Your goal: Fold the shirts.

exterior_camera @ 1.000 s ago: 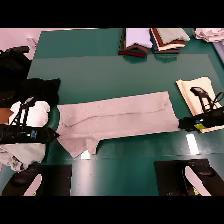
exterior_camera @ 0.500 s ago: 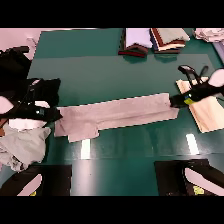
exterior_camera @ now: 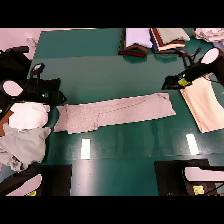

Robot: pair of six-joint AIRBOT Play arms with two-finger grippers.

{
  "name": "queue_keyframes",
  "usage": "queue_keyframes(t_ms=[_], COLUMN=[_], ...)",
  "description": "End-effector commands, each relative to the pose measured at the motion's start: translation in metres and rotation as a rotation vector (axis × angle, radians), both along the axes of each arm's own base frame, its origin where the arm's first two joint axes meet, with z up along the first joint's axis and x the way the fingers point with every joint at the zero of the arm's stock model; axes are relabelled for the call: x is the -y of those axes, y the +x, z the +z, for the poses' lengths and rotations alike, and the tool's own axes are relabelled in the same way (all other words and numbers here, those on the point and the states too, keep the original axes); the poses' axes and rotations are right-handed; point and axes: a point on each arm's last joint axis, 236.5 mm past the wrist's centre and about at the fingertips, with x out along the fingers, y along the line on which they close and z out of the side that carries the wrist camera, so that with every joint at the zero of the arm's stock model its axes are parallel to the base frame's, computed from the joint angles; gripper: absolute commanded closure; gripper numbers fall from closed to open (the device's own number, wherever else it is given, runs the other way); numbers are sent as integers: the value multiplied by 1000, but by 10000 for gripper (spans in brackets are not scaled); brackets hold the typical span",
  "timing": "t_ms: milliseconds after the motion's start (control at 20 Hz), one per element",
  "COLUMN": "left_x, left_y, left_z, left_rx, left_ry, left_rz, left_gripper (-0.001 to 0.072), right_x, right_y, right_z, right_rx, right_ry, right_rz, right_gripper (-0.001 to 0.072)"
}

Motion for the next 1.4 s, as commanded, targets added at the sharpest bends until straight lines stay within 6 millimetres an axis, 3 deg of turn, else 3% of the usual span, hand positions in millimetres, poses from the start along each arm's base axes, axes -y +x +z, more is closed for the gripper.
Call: queue_keyframes(t_ms=[0,100,150,200,250,450,650,800,850,900,1000,1050,1200,1350], left_x=[3,11,15,21,26,64,123,168,183,198,224,236,268,292], left_y=[14,12,9,6,6,3,-9,-21,-23,-24,-22,-19,-9,-2], left_z=[26,31,31,32,34,38,18,-19,-29,-38,-50,-54,-67,-76], left_rx=[44,35,19,10,7,18,-33,-103,-118,-133,-156,-164,-176,-174], left_ry=[-20,-59,-76,-103,-136,-198,-221,-221,-223,-224,-215,-212,-208,-205], left_rz=[6,2,-4,-10,-4,-37,-109,-155,-173,-191,-238,-259,-305,-339], left_gripper=[231,246,484,674,686,686,687,687,687,687,687,687,687,687], right_x=[15,39,52,66,78,92,63,32,23,14,2,0,-6,-29], right_y=[6,-16,-28,-40,-48,-67,-61,-51,-47,-43,-36,-31,-11,1], right_z=[11,-4,-15,-29,-41,-81,-97,-100,-98,-95,-81,-70,-12,65], right_rx=[18,-50,-84,-118,-139,-207,-219,-239,-224,-209,-188,-165,-16,142], right_ry=[100,113,125,139,167,404,535,519,506,494,483,477,422,369], right_rz=[-5,-22,-45,-86,-132,-285,-265,-164,-122,-79,-11,13,85,137], right_gripper=[257,256,252,203,130,124,125,139,242,327,601,668,699,699])
